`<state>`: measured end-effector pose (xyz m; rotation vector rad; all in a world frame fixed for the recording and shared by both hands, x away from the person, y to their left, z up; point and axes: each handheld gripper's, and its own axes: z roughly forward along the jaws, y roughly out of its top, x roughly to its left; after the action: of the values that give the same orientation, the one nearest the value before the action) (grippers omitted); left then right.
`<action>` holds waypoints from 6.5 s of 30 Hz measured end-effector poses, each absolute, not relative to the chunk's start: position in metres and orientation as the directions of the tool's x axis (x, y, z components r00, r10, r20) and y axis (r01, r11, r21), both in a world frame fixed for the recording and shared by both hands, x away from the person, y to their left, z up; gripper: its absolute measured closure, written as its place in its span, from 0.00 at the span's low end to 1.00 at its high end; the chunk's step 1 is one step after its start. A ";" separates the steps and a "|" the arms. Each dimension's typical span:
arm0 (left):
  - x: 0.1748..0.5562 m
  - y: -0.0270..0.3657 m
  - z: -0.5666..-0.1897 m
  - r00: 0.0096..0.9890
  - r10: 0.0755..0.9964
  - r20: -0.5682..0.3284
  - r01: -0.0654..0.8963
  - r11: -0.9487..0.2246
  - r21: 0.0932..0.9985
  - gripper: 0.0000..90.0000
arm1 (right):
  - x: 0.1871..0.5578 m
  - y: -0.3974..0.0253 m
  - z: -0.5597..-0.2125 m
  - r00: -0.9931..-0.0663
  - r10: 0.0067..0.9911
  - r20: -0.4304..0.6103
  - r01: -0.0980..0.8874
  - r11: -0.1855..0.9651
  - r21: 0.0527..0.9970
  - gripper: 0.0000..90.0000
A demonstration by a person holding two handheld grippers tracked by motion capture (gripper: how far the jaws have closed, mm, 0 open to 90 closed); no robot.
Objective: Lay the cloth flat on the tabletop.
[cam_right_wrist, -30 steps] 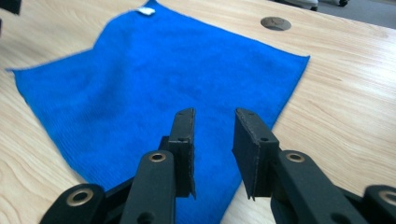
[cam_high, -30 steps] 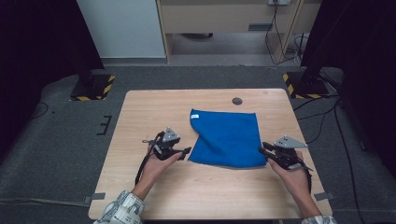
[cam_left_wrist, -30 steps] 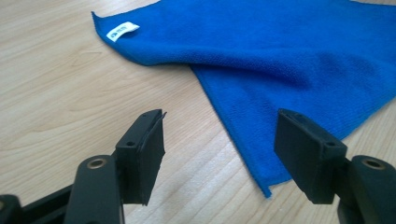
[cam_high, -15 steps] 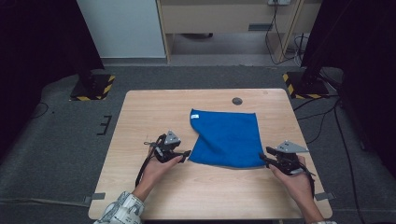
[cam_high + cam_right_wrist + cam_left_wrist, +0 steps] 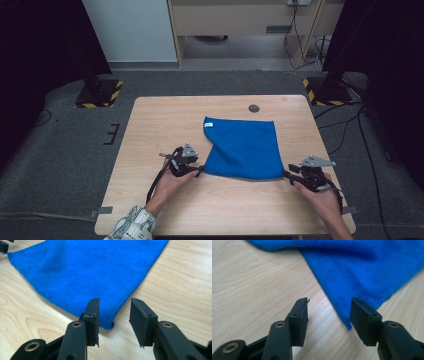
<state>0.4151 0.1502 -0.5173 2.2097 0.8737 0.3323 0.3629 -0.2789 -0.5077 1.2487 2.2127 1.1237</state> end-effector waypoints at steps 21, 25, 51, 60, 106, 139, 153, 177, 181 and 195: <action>0.410 0.136 -0.525 0.784 0.620 -0.024 0.464 -0.560 0.687 0.62 | 0.364 -0.270 -0.519 -0.605 0.790 0.103 0.577 0.345 0.740 0.79; 0.409 0.135 -0.524 0.787 0.616 -0.020 0.460 -0.564 0.686 0.71 | 0.368 -0.266 -0.517 -0.619 0.778 0.107 0.563 0.345 0.751 0.92; 0.408 0.148 -0.513 0.744 0.667 -0.034 0.499 -0.522 0.692 0.95 | 0.442 -0.185 -0.511 -0.670 0.741 0.052 0.523 0.421 0.741 0.98; 0.409 0.147 -0.517 0.747 0.664 -0.021 0.505 -0.547 0.668 0.96 | 0.446 -0.176 -0.494 -0.667 0.742 0.065 0.499 0.381 0.778 0.77; 0.382 0.167 -0.507 0.754 0.656 -0.038 0.508 -0.545 0.667 0.97 | 0.381 -0.214 -0.483 -0.756 0.654 0.028 0.457 0.496 0.738 0.91; 0.383 0.171 -0.512 0.748 0.663 -0.034 0.524 -0.557 0.644 0.96 | 0.474 -0.108 -0.477 -0.763 0.634 0.127 0.562 0.553 0.616 0.99; 0.389 0.176 -0.517 0.736 0.676 -0.034 0.543 -0.559 0.627 0.95 | 0.488 -0.077 -0.477 -0.758 0.647 0.084 0.518 0.517 0.681 0.67; 0.382 0.177 -0.508 0.748 0.662 -0.047 0.529 -0.552 0.645 0.96 | 0.460 -0.133 -0.482 -0.732 0.661 0.164 0.584 0.485 0.651 0.99; 0.379 0.173 -0.507 0.759 0.650 -0.051 0.523 -0.561 0.642 0.96 | 0.428 -0.182 -0.483 -0.692 0.702 0.168 0.605 0.436 0.666 0.99; 0.353 0.141 -0.507 0.815 0.577 -0.050 0.487 -0.637 0.598 0.97 | 0.359 -0.258 -0.502 -0.586 0.788 0.190 0.693 0.366 0.621 0.99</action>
<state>0.3533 0.1413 -0.5069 2.3846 0.7799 0.1923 0.3594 -0.2578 -0.5020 1.3532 2.4782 1.0200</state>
